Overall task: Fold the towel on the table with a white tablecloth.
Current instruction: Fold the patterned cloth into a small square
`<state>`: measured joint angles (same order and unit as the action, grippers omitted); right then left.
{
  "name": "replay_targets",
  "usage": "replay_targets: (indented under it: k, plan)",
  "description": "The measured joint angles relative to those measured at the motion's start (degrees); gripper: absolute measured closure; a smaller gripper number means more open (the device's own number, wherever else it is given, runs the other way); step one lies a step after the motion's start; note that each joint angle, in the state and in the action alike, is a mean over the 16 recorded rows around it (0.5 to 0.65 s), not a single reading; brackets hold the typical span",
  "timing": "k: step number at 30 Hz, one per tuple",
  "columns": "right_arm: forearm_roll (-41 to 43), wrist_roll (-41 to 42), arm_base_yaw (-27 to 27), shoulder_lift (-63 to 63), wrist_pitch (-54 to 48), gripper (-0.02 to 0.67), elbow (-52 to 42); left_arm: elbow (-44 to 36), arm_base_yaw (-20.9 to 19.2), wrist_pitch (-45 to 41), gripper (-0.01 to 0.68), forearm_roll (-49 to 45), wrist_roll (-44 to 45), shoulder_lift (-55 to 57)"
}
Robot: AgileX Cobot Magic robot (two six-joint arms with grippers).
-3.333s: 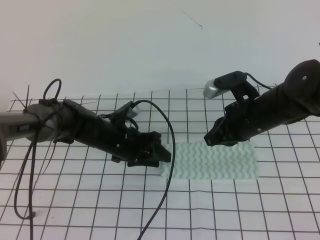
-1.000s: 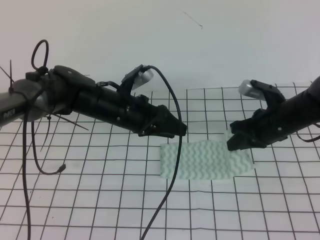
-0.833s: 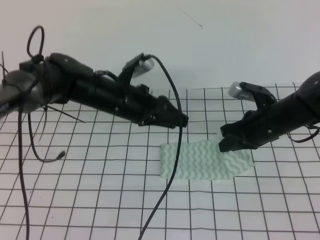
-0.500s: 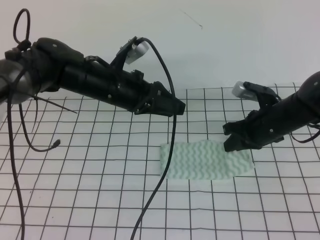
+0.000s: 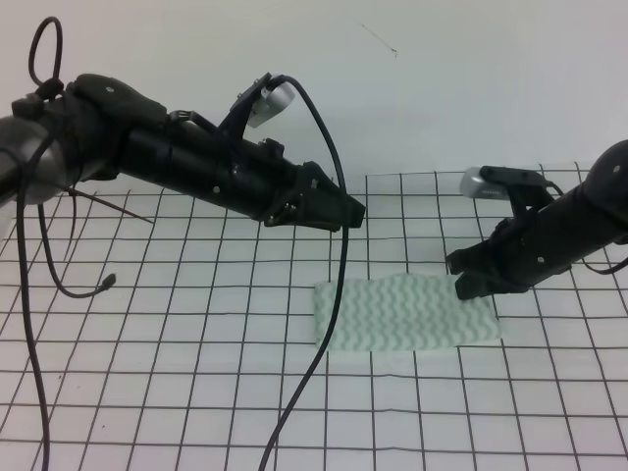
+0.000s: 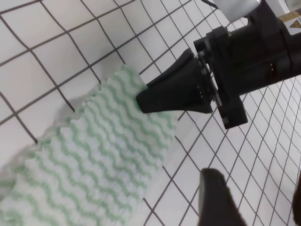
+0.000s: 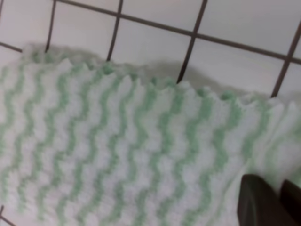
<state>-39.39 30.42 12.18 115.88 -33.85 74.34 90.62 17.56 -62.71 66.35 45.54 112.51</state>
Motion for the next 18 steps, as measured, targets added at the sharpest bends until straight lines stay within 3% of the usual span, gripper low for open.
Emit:
replay_targets:
  k: [12, 18]
  plan:
    - [3.17, -1.3, -0.15, -2.06, 2.64, 0.401, 0.0, 0.0, 0.0, -1.08, 0.344, -1.29, -0.66, 0.0]
    - [5.5, -2.21, -0.8, -3.42, 2.59, 0.374, 0.0, 0.0, 0.0, -1.26, 0.344, -1.82, -1.1, 0.0]
